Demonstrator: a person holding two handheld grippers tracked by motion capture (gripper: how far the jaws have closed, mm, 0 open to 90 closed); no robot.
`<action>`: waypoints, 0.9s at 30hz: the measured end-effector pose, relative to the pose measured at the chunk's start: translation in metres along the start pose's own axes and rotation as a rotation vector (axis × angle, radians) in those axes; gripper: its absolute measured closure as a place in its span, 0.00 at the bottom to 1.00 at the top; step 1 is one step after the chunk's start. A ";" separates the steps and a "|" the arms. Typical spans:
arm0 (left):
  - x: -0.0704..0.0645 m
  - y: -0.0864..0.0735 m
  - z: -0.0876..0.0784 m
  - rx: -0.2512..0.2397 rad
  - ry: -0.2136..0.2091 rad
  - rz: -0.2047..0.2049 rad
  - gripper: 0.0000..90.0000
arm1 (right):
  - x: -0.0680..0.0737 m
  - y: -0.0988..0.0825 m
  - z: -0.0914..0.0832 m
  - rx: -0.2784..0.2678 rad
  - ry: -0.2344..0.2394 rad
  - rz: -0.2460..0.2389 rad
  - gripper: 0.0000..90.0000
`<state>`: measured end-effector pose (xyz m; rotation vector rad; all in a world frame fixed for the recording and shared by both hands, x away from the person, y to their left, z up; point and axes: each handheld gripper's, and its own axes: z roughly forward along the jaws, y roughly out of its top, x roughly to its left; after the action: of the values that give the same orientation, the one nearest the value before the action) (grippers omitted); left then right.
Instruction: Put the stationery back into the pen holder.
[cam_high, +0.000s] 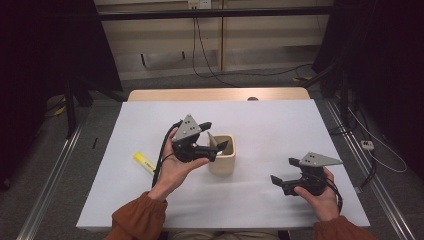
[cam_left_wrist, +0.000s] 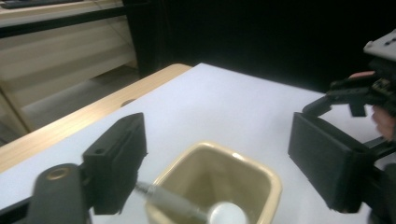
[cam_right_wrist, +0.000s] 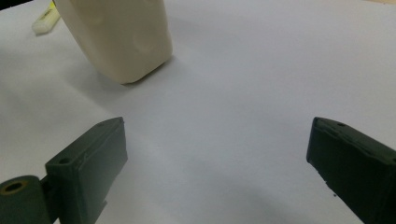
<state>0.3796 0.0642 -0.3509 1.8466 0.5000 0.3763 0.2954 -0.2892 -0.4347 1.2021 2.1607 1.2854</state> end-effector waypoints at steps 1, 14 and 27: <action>-0.001 0.000 -0.001 0.000 -0.001 -0.005 0.18 | 0.000 0.000 0.000 0.001 0.002 0.001 0.06; 0.016 -0.003 -0.032 0.050 0.029 -0.040 0.07 | 0.000 0.000 0.002 0.007 0.001 -0.003 0.06; 0.059 -0.019 -0.065 0.093 0.115 -0.110 0.10 | 0.000 0.000 0.003 0.007 0.009 -0.003 0.06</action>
<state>0.3957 0.1524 -0.3479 1.8844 0.7052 0.3923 0.2973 -0.2876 -0.4359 1.1971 2.1746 1.2852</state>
